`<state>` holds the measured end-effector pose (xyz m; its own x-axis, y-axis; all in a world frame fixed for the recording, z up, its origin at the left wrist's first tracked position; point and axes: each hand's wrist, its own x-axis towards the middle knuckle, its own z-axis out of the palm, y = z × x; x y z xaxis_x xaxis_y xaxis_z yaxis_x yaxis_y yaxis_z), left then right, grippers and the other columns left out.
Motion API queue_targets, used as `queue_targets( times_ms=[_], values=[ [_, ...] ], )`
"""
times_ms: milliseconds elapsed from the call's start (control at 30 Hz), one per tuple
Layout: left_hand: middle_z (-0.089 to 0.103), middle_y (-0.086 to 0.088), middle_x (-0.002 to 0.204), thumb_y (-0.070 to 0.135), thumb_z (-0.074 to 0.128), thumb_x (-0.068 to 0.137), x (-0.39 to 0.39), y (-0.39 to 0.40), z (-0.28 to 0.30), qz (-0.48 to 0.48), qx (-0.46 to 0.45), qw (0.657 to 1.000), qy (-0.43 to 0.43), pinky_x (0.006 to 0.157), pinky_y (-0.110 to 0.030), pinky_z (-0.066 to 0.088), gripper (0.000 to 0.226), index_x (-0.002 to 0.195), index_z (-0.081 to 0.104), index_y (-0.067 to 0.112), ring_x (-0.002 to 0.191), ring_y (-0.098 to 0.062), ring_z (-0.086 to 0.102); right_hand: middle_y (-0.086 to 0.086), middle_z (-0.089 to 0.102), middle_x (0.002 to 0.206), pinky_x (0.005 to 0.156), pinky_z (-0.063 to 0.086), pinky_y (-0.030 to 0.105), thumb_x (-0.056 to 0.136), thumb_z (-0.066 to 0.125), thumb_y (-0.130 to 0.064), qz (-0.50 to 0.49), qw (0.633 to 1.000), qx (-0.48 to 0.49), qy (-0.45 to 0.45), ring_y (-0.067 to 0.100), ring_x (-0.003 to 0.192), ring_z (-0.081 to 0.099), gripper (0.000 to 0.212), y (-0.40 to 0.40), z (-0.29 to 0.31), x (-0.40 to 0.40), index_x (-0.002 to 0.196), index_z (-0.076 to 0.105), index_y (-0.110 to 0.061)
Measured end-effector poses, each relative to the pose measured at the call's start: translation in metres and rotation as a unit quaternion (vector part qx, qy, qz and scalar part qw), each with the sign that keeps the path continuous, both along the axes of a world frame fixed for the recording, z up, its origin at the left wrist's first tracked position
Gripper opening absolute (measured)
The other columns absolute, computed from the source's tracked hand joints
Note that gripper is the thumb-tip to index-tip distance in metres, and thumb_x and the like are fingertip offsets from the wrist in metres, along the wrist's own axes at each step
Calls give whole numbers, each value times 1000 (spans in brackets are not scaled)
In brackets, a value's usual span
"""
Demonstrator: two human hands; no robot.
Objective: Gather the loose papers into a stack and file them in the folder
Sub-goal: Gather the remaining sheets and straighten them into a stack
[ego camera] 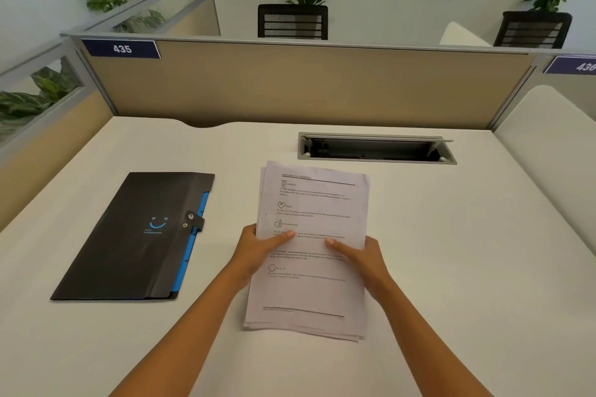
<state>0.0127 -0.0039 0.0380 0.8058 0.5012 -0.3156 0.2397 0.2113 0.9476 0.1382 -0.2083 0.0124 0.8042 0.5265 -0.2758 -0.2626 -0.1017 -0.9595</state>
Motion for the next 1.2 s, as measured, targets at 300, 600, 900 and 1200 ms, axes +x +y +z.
queue_targets(
  times_ms=[300,600,900,1200],
  values=[
    [76,16,90,28,87,71,15,-10,44,68,85,986,-125,59,-17,57,26,91,74,40,81,-3,72,-10,78,89,63,60,25,74,84,-29,-88,975,89,-183,15,80,75,15,16,61,-10,86,78,-37],
    [72,29,92,37,80,72,15,-9,75,80,193,955,-209,59,-14,55,32,93,68,59,87,-1,68,-20,74,98,67,60,22,73,82,-31,-70,962,102,-243,10,92,71,35,10,85,-1,99,70,-51],
    [71,32,90,40,78,70,21,-14,81,103,215,947,-214,57,-11,53,33,91,66,62,86,2,68,-21,75,95,65,60,21,71,80,-33,-57,974,96,-195,6,89,72,36,14,92,-1,104,67,-42],
    [67,21,71,63,61,74,21,-18,103,145,209,945,-207,53,-15,51,29,82,64,35,74,-3,66,-14,76,90,60,58,21,70,79,-37,-67,969,110,-212,12,85,72,29,13,113,0,99,71,-35]
  ],
)
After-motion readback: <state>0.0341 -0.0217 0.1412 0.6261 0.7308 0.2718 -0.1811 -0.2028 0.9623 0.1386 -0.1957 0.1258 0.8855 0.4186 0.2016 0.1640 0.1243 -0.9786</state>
